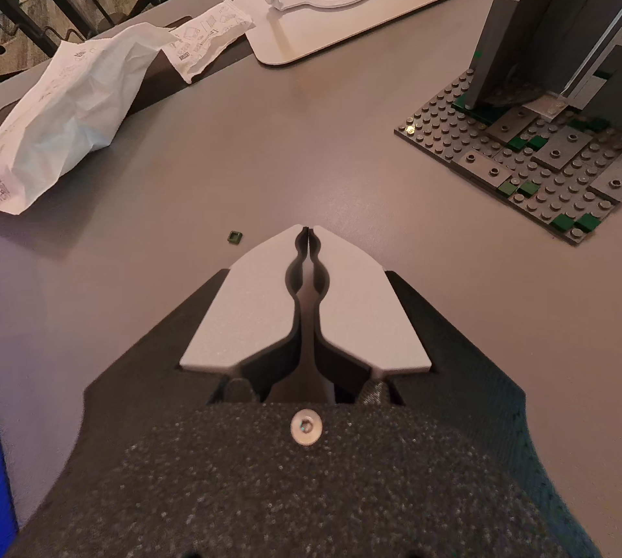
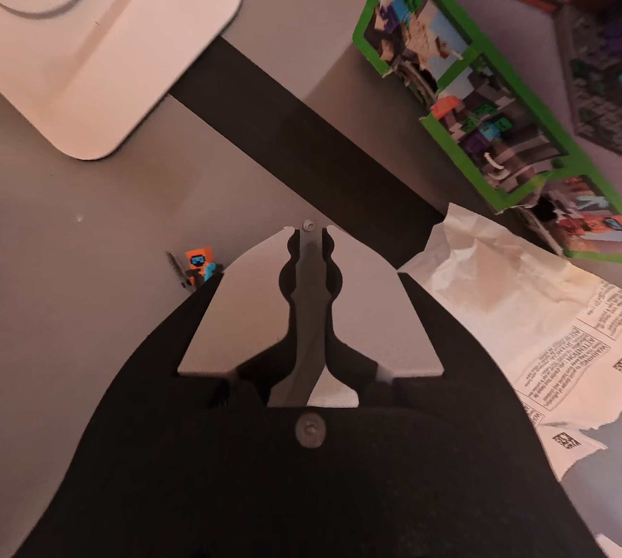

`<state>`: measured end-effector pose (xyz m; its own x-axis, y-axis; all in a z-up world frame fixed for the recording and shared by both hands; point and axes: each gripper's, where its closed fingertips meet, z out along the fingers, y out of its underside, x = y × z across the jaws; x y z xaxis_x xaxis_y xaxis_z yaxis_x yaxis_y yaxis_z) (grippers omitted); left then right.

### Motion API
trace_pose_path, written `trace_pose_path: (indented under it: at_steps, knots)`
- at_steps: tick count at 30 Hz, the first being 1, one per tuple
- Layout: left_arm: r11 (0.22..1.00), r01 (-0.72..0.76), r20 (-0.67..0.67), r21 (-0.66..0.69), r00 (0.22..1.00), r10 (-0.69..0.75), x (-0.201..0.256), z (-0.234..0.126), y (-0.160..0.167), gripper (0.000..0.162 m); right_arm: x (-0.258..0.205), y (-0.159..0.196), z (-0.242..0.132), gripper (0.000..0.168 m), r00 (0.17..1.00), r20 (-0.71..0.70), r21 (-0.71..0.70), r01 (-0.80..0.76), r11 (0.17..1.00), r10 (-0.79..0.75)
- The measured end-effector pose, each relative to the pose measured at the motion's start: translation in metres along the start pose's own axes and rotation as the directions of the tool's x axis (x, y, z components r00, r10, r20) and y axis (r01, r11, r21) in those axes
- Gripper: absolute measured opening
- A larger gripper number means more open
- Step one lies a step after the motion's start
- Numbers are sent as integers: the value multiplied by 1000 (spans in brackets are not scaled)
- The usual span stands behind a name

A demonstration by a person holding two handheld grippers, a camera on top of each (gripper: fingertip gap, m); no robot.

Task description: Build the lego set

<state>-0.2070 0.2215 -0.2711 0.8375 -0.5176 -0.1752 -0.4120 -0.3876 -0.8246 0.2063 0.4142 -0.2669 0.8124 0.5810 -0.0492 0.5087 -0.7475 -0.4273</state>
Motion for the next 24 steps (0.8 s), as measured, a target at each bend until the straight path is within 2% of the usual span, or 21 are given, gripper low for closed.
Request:
trace_pose_path:
  at_steps: [3, 7, 15, 19, 24]
  knots:
    - [1000, 1, 1, 4, 1000, -1, 0, 0, -1, 0, -14, -17, -21, 12, 999, 40, 136, 9, 991, -15]
    - [1000, 0, 1, 8, 1000, 0, 0, -1, -2, 0, -62, -34, -50, 12, 988, 77, 325, 104, 940, -136]
    - [1000, -15, 39, -2, 999, 15, -5, -3, -3, 0, -205, -38, -70, 12, 898, 182, 461, 282, 841, -401]
    - [997, 26, 111, -77, 994, -17, -28, -3, 6, 8, -254, -28, -77, 12, 876, 218, 541, 258, 800, -430]
    - [982, 30, 109, -188, 994, -9, -42, 11, 22, 23, -279, -1, -81, 12, 878, 269, 603, 168, 780, -397]
